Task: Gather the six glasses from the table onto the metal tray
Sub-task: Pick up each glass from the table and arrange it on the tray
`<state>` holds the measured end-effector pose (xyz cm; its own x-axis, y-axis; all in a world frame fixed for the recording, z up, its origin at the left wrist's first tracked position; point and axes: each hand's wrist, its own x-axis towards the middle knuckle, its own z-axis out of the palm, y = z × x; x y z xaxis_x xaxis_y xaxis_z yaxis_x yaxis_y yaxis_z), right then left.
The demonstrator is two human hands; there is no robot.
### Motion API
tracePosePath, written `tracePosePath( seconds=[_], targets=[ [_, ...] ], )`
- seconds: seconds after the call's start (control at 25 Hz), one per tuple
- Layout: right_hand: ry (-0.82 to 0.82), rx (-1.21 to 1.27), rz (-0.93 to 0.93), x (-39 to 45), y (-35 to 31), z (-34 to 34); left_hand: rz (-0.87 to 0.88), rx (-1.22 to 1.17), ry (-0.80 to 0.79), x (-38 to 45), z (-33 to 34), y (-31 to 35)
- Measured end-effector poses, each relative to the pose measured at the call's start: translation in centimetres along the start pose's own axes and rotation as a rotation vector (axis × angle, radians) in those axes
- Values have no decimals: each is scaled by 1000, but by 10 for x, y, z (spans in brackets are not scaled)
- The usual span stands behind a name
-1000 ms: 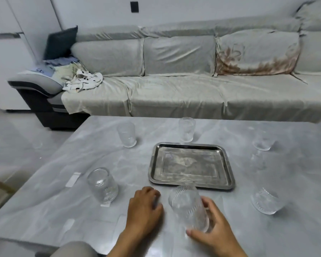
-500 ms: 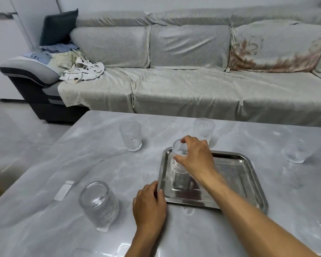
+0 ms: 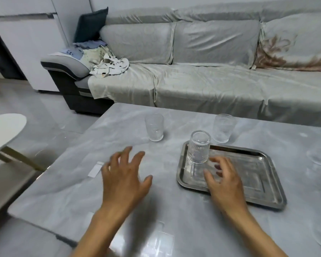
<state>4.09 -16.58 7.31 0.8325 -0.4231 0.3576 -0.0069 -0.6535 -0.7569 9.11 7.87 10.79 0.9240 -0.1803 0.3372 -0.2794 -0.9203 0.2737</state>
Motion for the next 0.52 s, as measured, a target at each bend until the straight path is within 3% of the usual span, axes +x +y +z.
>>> tracePosePath(
  seconds=[0.04, 0.12, 0.28, 0.36, 0.44, 0.52],
  targets=[
    [-24, 64, 63, -18, -3, 0, -100, 75, -141, 1, -9, -15],
    [-82, 138, 119, -45, -15, 2, -287, -123, -373, 1, -19, -24],
    [-334, 143, -40, -55, -44, 2, -112, -288, -182, -3, -33, 17],
    [-399, 138, -83, -48, -53, 2, 38, -376, -182, 0, -36, 59],
    [-222, 129, -40, -34, -47, -7, 137, -567, -277, 7, -26, 95],
    [-2, 94, 91, -14, -23, -23, 65, -975, -477, 26, -7, 110]
  ],
)
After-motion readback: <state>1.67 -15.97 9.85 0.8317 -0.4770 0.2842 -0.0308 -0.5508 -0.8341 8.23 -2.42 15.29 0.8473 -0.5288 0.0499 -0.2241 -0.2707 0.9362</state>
